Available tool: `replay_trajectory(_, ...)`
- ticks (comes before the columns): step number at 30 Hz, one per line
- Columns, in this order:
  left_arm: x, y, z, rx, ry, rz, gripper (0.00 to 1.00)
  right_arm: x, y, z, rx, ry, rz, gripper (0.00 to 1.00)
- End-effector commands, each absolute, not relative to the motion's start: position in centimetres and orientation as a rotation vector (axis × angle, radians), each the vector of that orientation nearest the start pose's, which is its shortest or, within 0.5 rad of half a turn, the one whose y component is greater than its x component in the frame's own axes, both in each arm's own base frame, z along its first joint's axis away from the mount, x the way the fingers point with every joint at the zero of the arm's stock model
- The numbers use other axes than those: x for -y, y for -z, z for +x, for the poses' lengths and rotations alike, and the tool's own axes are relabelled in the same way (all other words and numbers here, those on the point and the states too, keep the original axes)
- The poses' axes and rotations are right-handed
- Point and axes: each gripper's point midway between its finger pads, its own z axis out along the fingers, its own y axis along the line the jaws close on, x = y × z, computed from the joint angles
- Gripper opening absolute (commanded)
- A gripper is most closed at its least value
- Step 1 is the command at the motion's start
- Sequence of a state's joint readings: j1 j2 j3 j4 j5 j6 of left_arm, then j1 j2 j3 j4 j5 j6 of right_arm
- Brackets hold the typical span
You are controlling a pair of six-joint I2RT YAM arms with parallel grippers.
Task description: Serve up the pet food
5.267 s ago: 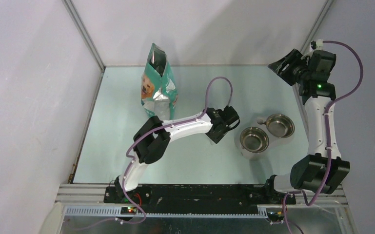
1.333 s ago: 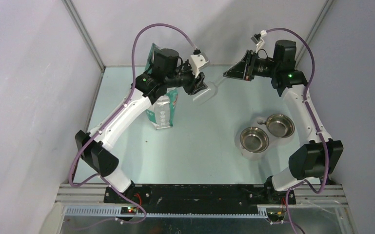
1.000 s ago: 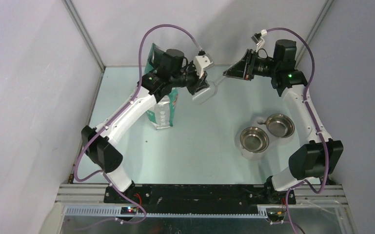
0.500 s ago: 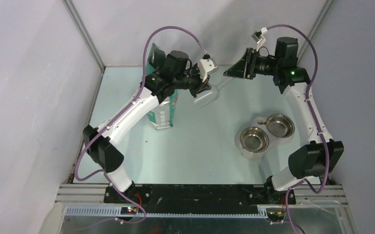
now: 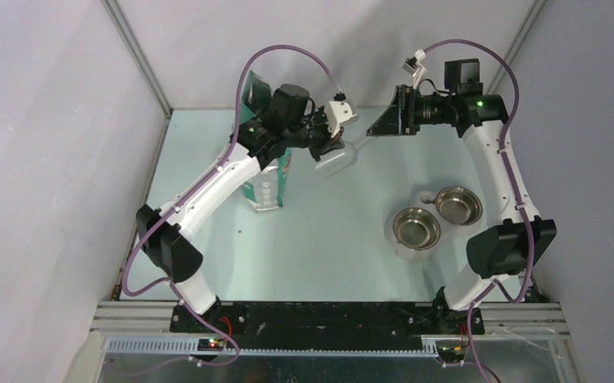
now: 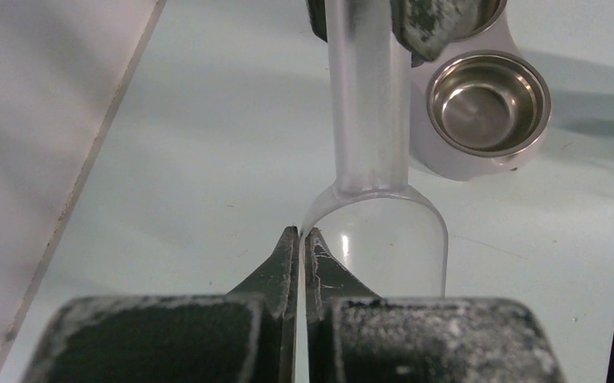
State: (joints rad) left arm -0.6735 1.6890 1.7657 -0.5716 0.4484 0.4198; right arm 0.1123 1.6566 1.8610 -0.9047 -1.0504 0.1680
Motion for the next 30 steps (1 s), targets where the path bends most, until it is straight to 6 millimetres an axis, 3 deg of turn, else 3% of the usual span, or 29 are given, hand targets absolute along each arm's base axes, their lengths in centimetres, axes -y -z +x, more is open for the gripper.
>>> replay_trajectory(1,35.1,-33.6,34.3,-1.515,0.597,1.291,0.0,-20.2,-35.3,33.1,-2.103,-1.347,-0.55,0.6)
replay_trajectory(12,35.4,-33.7,34.2,-1.509,0.612,1.294,0.0,-21.3,-34.8,32.9,-2.119,-1.372,-0.545,0.4)
replay_trajectory(30,35.6,-33.8,34.3,-1.509,0.61,1.289,0.0,-21.1,-34.3,34.1,-2.142,-1.342,-0.457,0.46)
